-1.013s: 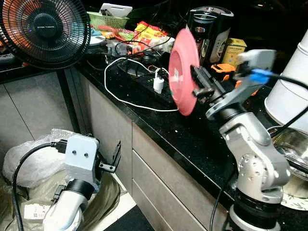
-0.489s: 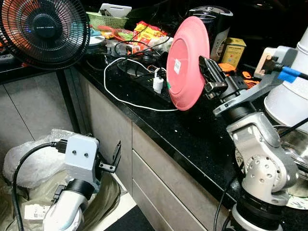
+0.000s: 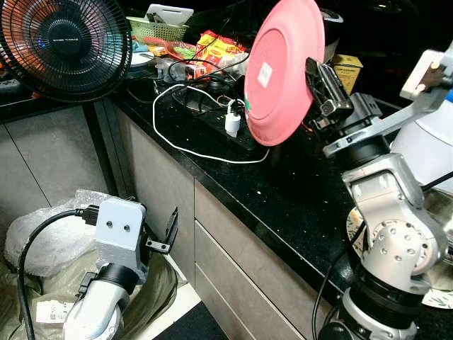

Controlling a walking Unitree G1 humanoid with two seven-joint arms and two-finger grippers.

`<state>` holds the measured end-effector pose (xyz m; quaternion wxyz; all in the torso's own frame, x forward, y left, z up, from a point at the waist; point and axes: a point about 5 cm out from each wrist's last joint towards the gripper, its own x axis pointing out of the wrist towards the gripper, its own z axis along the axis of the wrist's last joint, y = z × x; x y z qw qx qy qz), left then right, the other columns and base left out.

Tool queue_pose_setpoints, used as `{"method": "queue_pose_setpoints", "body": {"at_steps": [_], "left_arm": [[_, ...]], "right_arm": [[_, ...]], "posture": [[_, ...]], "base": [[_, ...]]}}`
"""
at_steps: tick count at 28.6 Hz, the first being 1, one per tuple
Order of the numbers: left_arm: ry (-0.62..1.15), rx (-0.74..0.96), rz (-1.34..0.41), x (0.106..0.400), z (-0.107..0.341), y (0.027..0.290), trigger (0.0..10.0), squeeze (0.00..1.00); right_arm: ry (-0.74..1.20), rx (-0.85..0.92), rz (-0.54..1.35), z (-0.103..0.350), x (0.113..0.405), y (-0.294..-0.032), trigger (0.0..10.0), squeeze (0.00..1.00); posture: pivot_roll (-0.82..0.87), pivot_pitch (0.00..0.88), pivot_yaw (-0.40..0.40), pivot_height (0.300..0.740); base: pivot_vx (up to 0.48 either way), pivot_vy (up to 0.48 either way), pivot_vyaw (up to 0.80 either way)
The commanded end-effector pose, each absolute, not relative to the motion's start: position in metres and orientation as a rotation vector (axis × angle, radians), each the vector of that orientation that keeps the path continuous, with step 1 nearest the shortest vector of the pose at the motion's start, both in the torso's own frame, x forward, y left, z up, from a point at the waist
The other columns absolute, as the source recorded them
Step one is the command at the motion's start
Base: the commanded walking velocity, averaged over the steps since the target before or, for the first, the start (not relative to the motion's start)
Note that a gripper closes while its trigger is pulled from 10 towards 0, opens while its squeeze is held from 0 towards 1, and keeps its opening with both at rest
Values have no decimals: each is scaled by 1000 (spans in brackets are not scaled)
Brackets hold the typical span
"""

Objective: Kitchen organization

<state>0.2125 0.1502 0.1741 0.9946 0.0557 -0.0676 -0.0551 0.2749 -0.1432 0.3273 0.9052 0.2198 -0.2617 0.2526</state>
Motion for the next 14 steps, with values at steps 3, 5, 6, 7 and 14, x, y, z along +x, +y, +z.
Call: {"method": "queue_pose_setpoints", "body": {"at_steps": [3, 5, 6, 7, 14], "left_arm": [[-114, 105, -115, 213, 171, 150, 10000, 0], [-112, 105, -117, 214, 171, 150, 10000, 0], [-111, 105, -118, 213, 171, 150, 10000, 0], [-110, 105, -118, 213, 171, 150, 10000, 0], [-105, 106, -122, 213, 170, 149, 10000, 0]], "right_arm": [[-535, 460, 543, 328, 273, -141, 10000, 0], [-535, 462, 545, 328, 273, -141, 10000, 0], [-534, 462, 545, 329, 273, -141, 10000, 0], [-534, 461, 545, 329, 273, -141, 10000, 0], [-529, 497, 546, 331, 275, -141, 10000, 0]], "posture": [[64, 0, -32, 740], [63, 0, -32, 740], [64, 0, -32, 740], [64, 0, -33, 740], [68, 0, -34, 740]], "base": [[-292, 0, 0], [-292, 0, 0], [-292, 0, 0], [-292, 0, 0], [-170, 0, 0]]}}
